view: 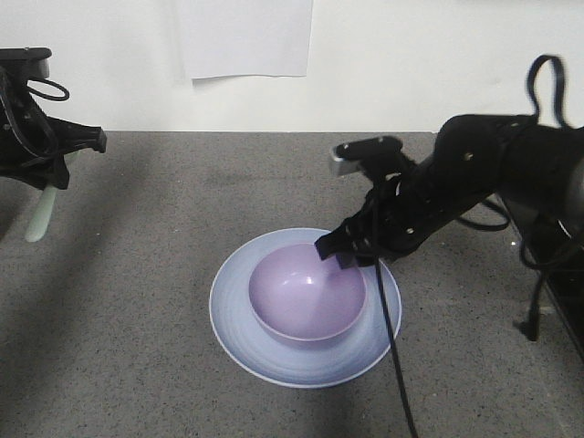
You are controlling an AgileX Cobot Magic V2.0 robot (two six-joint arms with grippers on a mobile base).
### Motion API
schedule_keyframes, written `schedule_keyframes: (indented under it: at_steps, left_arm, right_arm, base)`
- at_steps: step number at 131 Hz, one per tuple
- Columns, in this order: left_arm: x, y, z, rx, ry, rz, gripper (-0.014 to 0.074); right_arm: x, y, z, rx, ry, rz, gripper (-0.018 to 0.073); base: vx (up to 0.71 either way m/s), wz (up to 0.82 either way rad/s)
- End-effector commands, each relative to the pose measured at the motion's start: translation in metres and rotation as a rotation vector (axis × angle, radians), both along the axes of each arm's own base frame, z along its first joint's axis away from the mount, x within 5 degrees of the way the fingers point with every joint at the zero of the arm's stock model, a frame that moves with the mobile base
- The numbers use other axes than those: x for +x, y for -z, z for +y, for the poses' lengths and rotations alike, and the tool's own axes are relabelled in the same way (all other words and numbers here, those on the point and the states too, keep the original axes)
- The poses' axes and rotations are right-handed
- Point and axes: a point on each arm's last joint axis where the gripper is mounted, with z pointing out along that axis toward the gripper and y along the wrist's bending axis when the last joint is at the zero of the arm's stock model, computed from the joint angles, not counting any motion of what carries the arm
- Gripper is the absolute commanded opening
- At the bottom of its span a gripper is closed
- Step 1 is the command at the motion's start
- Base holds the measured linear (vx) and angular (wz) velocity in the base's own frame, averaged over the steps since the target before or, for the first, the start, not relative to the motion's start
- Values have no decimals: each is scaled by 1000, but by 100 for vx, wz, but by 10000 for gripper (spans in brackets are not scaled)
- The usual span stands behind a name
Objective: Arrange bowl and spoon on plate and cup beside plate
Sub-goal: 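Open the right gripper and raise it away from the bowl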
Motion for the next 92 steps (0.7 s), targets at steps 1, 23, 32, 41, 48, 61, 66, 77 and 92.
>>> schedule_keyframes:
  at_steps: [1, 23, 32, 41, 48, 61, 66, 77, 92]
  left_arm:
    - [-8, -27, -2, -11, 7, -100, -6]
    - [-8, -27, -2, -11, 7, -100, -6]
    - [-8, -27, -2, -11, 7, -100, -6]
    - [-8, -27, -2, -11, 7, -100, -6]
    - [-8, -27, -2, -11, 7, -100, -6]
    - [-8, -27, -2, -11, 7, -100, -6]
    - [-8, -27, -2, -11, 7, -100, -6]
    - [-8, -27, -2, -11, 7, -100, -6]
    - [-8, -27, -2, -11, 7, -100, -6]
  right_arm:
    - [-5, -51, -16, 28, 45, -175, 256]
    - [-12, -91, -51, 20, 159, -270, 239]
    - [-15, -106, -71, 15, 226, -311, 239]
    - [-18, -113, -87, 8, 278, -336, 240]
    - [-21, -118, -99, 7, 315, -348, 240]
    - [-26, -123, -113, -3, 355, -347, 240]
    - [-27, -123, -119, -15, 377, -333, 238]
    - [-30, -122, -126, -42, 396, -309, 215]
    - [-34, -118, -130, -110, 399, -258, 92]
  base:
    - [0, 0]
    - [0, 0]
    - [0, 0]
    - [0, 0]
    - [0, 0]
    - [0, 0]
    - [0, 0]
    - [0, 0]
    - [0, 0]
